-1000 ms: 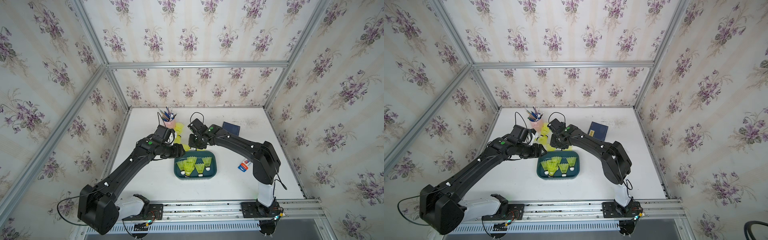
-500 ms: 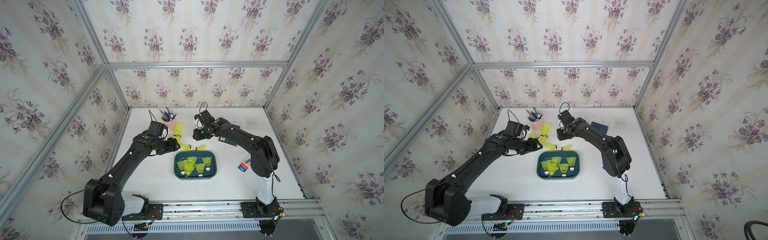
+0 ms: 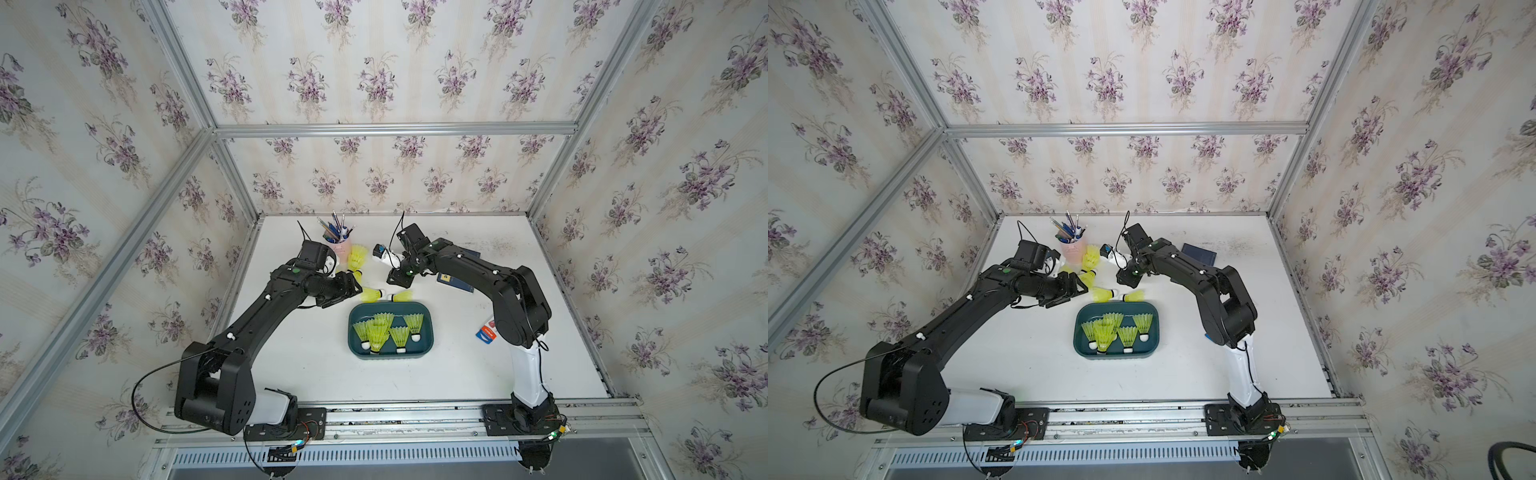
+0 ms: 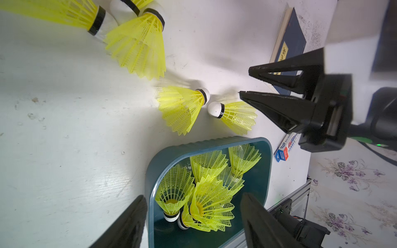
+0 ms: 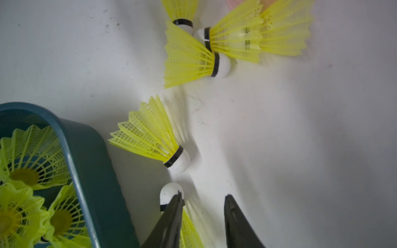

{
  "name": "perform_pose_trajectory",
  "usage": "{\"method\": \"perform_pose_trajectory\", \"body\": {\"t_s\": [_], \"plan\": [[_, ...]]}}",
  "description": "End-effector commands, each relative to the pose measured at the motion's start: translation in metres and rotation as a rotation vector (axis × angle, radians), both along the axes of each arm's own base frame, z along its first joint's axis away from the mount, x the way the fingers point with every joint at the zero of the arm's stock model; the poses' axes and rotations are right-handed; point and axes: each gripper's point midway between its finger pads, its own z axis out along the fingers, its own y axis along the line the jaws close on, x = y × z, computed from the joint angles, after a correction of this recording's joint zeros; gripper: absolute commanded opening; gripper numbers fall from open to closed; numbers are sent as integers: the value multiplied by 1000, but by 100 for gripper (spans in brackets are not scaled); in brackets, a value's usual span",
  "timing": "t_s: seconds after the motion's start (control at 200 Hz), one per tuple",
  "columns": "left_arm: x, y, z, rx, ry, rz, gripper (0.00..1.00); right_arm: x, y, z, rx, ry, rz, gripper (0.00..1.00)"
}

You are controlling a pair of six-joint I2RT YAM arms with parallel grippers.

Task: Put the shuttlecocks into the storage box
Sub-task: Pick up the shuttlecock at the center of the board.

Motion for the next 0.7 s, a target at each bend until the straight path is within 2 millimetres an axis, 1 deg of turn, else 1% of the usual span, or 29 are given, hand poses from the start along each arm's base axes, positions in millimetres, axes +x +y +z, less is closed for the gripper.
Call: {"method": "perform_pose_trajectory", "body": {"t_s": [0.0, 0.045, 0.145, 0.25, 0.385, 0.545, 0.694], "plan": [[6, -6, 5, -38, -12, 9, 73, -11, 14, 1, 57, -44, 202, 37], [6, -6, 6, -37, -13, 7, 73, -12, 17, -3, 57, -52, 231, 37], [5, -6, 6, -34, -13, 0, 73, -7, 18, -10, 47, -71, 252, 36], [3, -6, 5, -36, -8, -5, 73, -7, 20, -16, 30, -58, 279, 36], [2, -6, 3, -36, -4, -10, 73, -12, 18, -19, 23, -54, 314, 37], [3, -7, 5, -40, -10, -17, 73, -17, 11, -29, -7, -45, 324, 40], [1, -7, 3, -44, -3, -14, 73, -19, 14, -33, 2, -36, 337, 42]]}}
